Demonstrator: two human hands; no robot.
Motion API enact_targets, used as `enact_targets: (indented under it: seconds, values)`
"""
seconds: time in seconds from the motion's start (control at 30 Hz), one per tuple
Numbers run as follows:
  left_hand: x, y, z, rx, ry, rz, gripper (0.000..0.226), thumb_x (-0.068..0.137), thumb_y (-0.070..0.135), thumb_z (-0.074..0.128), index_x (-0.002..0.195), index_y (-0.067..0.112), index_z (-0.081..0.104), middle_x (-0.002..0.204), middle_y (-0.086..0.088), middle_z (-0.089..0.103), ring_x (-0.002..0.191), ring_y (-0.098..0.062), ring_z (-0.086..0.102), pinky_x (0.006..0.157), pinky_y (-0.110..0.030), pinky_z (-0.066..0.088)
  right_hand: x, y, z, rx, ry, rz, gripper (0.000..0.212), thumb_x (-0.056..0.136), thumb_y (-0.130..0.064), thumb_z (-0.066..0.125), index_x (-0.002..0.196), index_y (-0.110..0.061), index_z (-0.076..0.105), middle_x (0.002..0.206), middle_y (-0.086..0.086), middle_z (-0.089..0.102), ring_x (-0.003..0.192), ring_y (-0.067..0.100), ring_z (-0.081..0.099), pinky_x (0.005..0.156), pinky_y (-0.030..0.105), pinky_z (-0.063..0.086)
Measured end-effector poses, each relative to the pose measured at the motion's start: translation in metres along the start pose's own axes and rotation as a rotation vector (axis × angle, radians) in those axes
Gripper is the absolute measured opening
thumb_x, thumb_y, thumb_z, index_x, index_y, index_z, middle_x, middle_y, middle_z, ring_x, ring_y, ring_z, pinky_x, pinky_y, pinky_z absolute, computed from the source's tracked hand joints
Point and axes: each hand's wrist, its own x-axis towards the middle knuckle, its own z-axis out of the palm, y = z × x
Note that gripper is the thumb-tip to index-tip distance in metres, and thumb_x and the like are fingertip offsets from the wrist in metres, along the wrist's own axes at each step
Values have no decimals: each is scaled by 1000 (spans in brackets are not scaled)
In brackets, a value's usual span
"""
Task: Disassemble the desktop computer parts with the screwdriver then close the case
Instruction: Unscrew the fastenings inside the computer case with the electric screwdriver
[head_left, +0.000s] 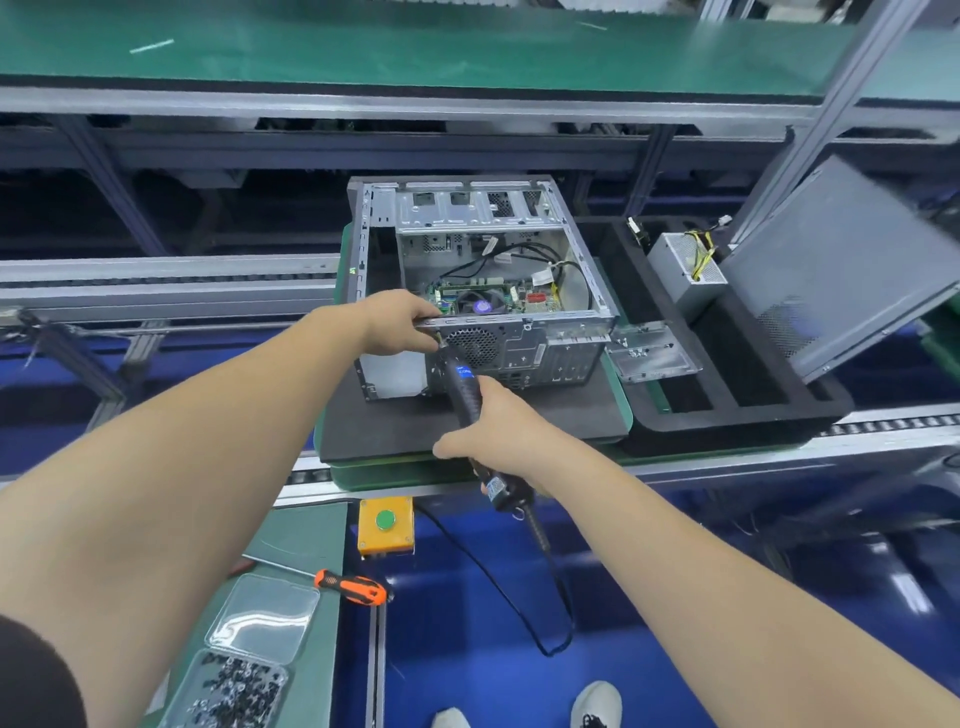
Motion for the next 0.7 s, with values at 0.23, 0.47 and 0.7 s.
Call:
enact_targets:
  seconds: [0.23, 0.47, 0.7]
  values:
    - [5, 0, 9, 103, 113, -21, 50, 98, 50, 60, 140, 23, 59, 129, -3, 67, 117, -28, 59, 100, -42, 48, -5, 14, -18, -14, 20, 16, 83, 65, -35, 78, 140, -24, 43, 110, 0, 57, 83, 26, 61, 68, 41, 59]
    - [4, -3, 22, 250, 215, 6, 42, 103, 50, 48, 136, 26, 57, 125, -1, 69, 114, -30, 61, 92, -39, 39, -11, 23, -25, 27, 1, 2, 58, 66, -34, 76, 117, -31, 49, 98, 6, 60, 62, 23, 59, 55, 34, 56]
    - [18, 29, 5, 231, 180, -85, 75, 94, 75, 35, 149, 25, 46, 142, -4, 61, 130, -29, 55, 110, -43, 32, -29, 12, -84, 40, 105, -99, 72, 71, -31, 73, 137, -35, 45, 99, 3, 61, 65, 20, 62, 59, 45, 62]
